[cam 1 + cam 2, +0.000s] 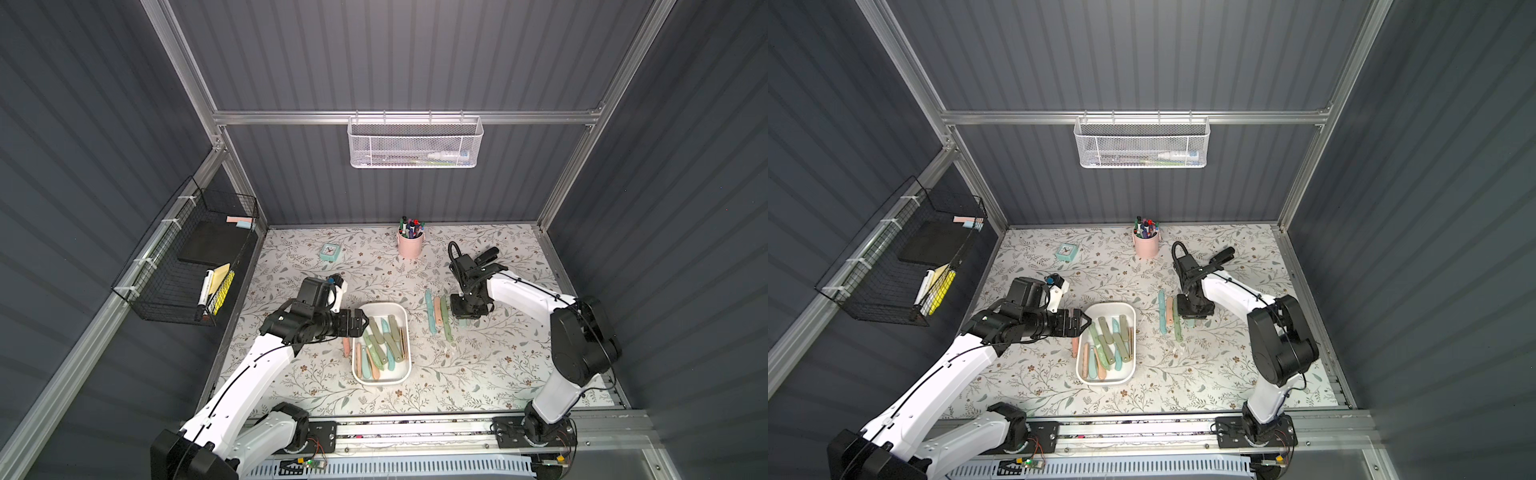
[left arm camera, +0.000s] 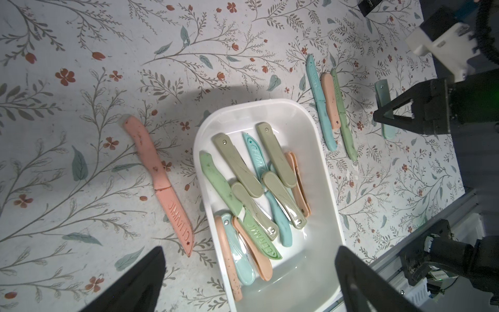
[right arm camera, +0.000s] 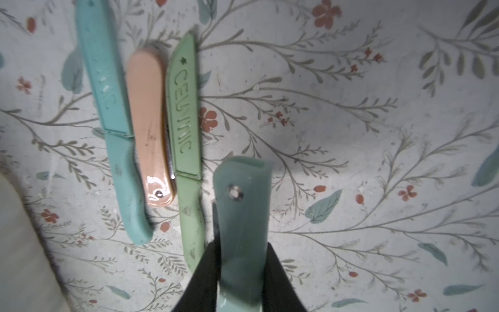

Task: Take the fruit knife out of the storage box
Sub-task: Place the fruit knife at the center of the board.

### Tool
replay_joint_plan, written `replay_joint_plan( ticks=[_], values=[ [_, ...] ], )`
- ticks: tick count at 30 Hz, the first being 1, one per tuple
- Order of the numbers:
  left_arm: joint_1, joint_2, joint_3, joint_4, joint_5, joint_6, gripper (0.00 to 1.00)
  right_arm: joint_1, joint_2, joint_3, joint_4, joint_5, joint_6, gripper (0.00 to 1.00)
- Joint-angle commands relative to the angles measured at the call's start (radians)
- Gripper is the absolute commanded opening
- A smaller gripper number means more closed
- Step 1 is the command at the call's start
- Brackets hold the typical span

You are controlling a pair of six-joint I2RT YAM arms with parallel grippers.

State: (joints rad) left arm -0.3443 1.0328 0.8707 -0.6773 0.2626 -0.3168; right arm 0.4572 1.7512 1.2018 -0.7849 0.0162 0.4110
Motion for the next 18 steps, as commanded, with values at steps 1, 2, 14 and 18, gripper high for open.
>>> replay_joint_plan(
  ticks=[1,2,14,18],
  values=[
    [-0.004,-0.004,-0.016,0.006,0.011,0.02,0.99,-0.004,0.048,0.017,-0.016,0.012,-0.041,0.22],
    [-0.004,-0.004,-0.016,0.005,0.006,0.018,0.99,-0.005,0.062,0.023,-0.013,0.007,-0.043,0.22],
    [-0.004,-0.004,-0.014,-0.002,-0.011,0.015,0.99,-0.005,0.142,0.069,0.002,-0.044,-0.048,0.25],
    [-0.004,-0.009,-0.016,-0.005,-0.017,0.016,0.99,-0.005,0.149,0.072,0.003,-0.046,-0.045,0.27]
  ],
)
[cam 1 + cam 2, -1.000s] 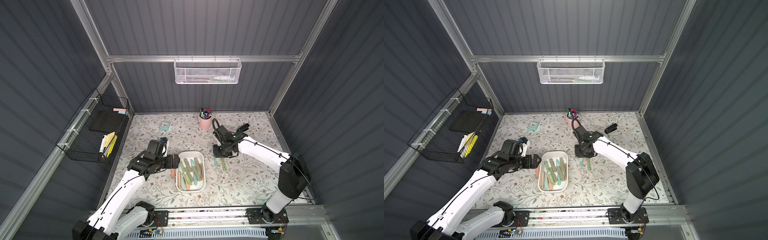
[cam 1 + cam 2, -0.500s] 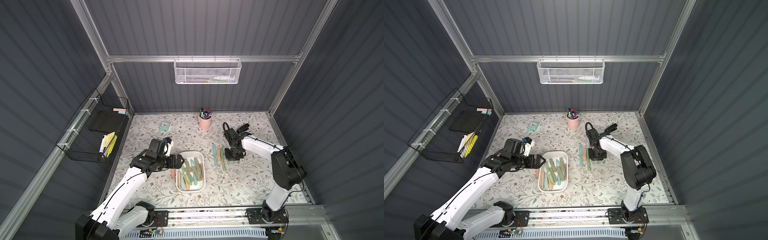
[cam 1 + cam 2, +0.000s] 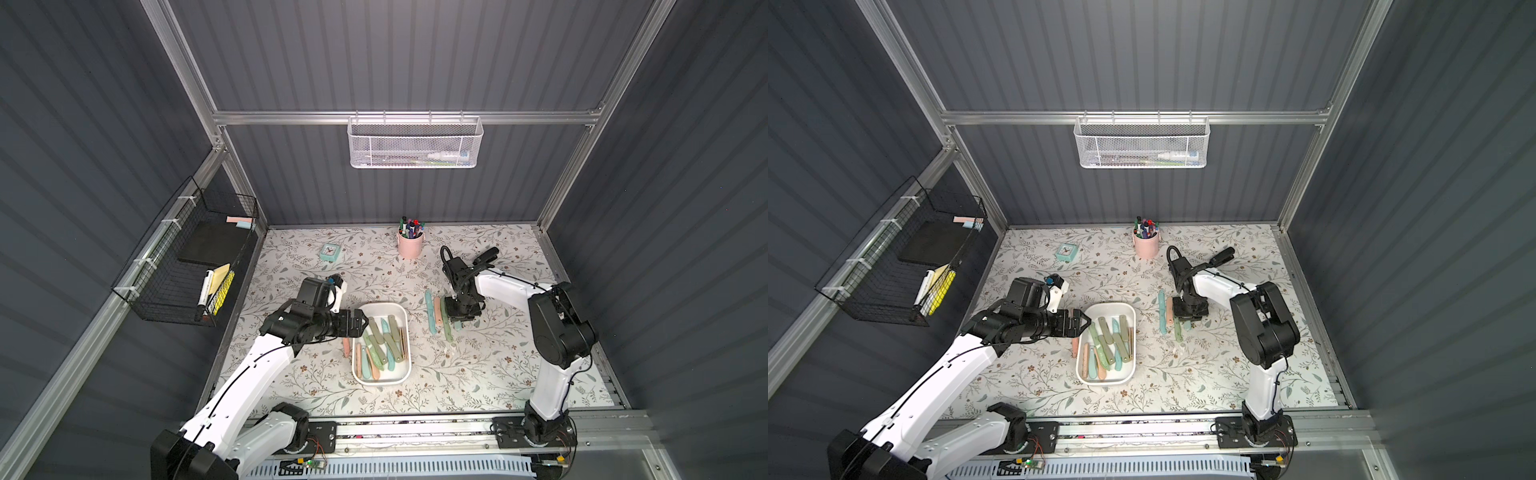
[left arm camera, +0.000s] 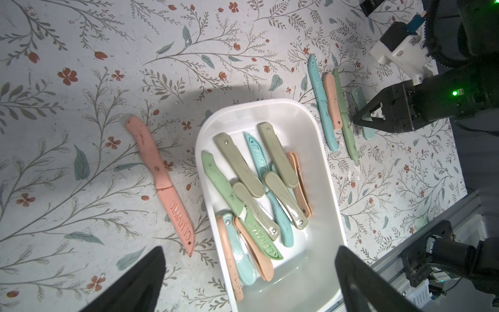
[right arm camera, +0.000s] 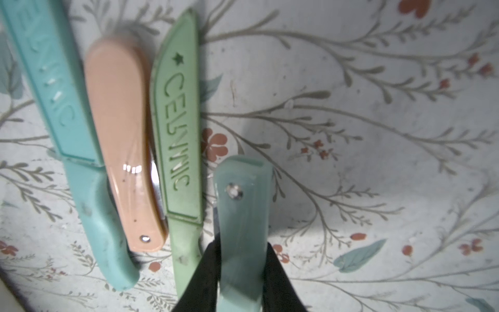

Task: Take the fruit knife out of the storage box
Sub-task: Place the fruit knife at the center of the board.

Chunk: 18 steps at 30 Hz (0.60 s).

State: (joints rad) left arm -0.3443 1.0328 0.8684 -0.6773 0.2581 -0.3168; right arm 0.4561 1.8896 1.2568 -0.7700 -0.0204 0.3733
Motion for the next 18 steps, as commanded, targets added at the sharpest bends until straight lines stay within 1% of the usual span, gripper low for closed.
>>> replay_joint_plan(
  ticks=[1,9,18],
  values=[
    [-0.004,-0.01,-0.013,-0.005,-0.014,0.015,0.99,-0.004,0.011,0.017,-0.011,-0.009,-0.006,0.28],
    [-0.004,-0.007,-0.012,-0.005,-0.016,0.016,0.99,-0.004,0.003,0.011,-0.007,-0.01,-0.004,0.32],
    [-0.004,-0.01,-0.012,-0.007,-0.024,0.017,1.0,-0.004,-0.014,0.013,-0.01,-0.013,0.009,0.33]
  ],
)
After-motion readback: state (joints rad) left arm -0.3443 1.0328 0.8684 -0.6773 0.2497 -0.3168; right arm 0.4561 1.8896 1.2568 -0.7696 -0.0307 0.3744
